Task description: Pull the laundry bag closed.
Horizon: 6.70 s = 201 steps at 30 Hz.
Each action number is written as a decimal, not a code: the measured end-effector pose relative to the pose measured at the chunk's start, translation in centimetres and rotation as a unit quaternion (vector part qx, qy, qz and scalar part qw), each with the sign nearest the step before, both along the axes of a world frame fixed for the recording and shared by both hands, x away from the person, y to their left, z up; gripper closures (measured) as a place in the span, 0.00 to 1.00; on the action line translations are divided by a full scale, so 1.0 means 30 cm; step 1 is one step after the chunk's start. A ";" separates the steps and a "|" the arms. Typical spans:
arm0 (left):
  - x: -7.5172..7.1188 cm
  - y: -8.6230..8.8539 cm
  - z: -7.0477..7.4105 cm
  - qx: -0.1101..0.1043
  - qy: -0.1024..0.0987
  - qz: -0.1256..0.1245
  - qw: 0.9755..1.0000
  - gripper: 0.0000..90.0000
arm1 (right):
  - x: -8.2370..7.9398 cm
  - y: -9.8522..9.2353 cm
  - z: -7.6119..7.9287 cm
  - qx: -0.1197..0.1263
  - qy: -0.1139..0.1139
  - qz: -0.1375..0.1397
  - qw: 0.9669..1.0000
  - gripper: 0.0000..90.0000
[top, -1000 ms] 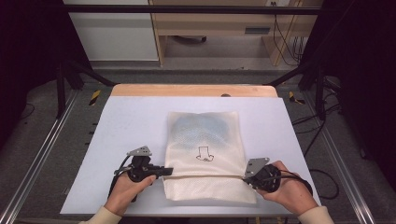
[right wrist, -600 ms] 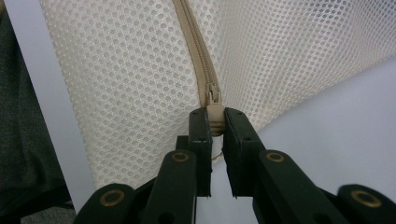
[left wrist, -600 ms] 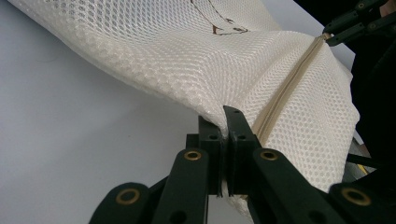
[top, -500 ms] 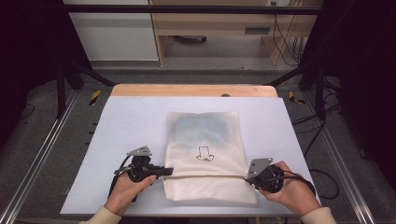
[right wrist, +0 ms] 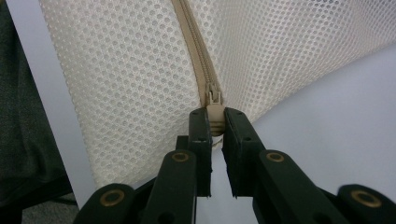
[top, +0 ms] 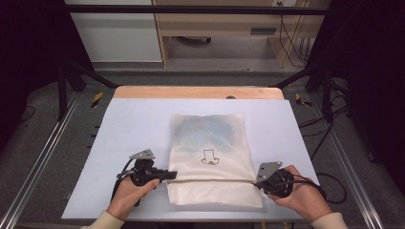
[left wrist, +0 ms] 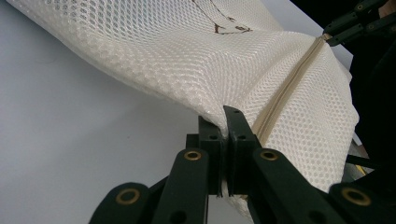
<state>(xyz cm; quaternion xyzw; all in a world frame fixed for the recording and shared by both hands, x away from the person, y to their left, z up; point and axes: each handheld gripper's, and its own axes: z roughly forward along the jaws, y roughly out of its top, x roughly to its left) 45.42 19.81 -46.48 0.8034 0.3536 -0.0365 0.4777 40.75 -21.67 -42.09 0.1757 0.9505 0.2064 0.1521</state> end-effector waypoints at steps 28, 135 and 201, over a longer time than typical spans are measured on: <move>0.000 0.000 0.004 -0.004 0.000 -0.001 1.000 0.97 | 0.002 -0.019 -0.006 0.006 -0.001 -0.005 1.000 0.91; -0.030 0.136 0.161 0.125 -0.181 0.136 0.966 0.04 | 0.072 0.167 0.146 0.178 -0.106 -0.147 0.967 0.08; 0.124 0.490 0.024 0.196 -0.163 0.233 0.938 0.04 | 0.158 -0.253 -0.088 0.221 -0.114 -0.390 0.887 0.09</move>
